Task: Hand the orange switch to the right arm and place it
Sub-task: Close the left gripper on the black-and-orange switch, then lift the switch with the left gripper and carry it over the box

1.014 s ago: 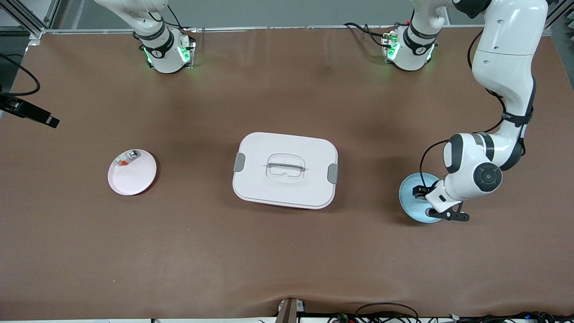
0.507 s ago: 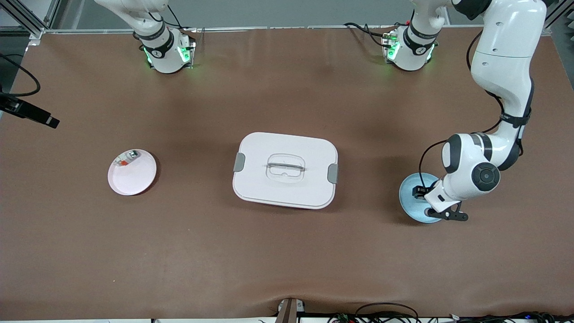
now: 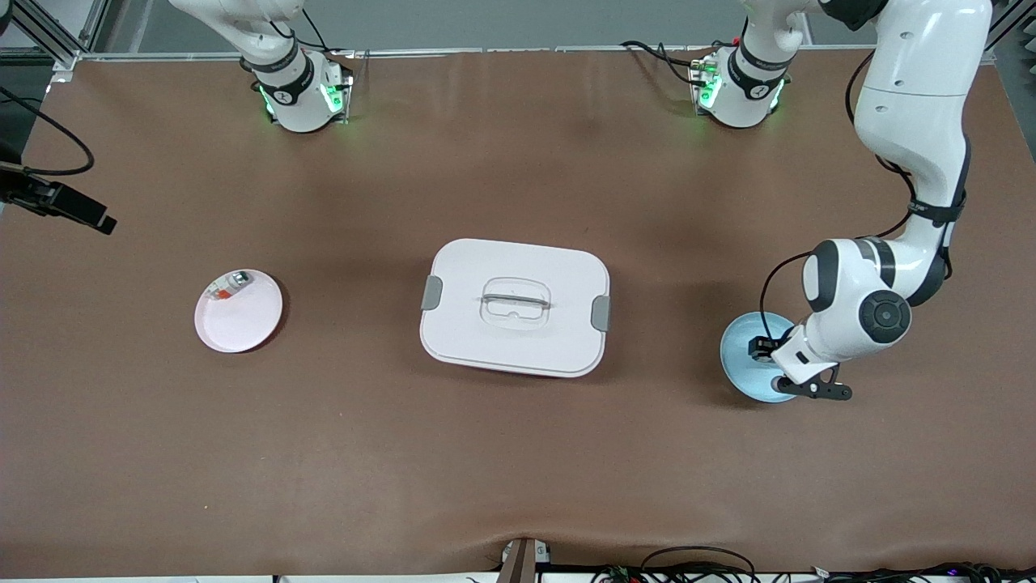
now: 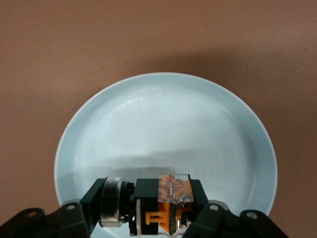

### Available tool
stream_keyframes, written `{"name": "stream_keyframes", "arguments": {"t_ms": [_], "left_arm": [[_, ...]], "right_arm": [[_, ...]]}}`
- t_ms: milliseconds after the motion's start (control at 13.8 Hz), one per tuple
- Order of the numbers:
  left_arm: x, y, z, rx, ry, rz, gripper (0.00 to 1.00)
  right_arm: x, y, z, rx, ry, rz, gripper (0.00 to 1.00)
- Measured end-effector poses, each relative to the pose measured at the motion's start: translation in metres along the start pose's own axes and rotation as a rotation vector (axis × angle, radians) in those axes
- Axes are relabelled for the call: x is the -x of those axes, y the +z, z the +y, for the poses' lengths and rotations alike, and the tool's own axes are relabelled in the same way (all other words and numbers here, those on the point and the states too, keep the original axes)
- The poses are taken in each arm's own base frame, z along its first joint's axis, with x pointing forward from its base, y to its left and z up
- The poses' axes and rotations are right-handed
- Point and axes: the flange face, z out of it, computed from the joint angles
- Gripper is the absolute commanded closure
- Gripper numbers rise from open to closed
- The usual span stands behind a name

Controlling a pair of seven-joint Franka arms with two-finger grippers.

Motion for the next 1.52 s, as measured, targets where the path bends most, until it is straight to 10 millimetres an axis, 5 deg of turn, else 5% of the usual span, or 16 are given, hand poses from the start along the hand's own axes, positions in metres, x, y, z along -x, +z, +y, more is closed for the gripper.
{"name": "stream_keyframes", "arguments": {"t_ms": [217, 652, 942, 1231, 1521], "left_arm": [[0.006, -0.048, -0.005, 0.032, -0.057, -0.036, 0.77], [0.036, -0.191, 0.007, 0.152, -0.267, -0.109, 0.77], [0.039, -0.272, 0.050, 0.233, -0.542, -0.179, 0.77], [0.036, -0.320, 0.108, 0.380, -0.886, -0.259, 0.77], [0.035, -0.345, 0.144, 0.499, -1.099, -0.369, 0.77]], "right_arm": [[0.001, 0.000, -0.006, -0.026, 0.001, -0.004, 0.00], [0.012, -0.001, -0.046, -0.041, 0.077, -0.003, 0.00], [0.010, 0.001, -0.044, -0.040, 0.072, -0.006, 0.00], [0.008, 0.002, -0.041, -0.040, -0.024, -0.005, 0.00], [0.007, 0.004, -0.041, -0.041, -0.040, -0.005, 0.00]]}}
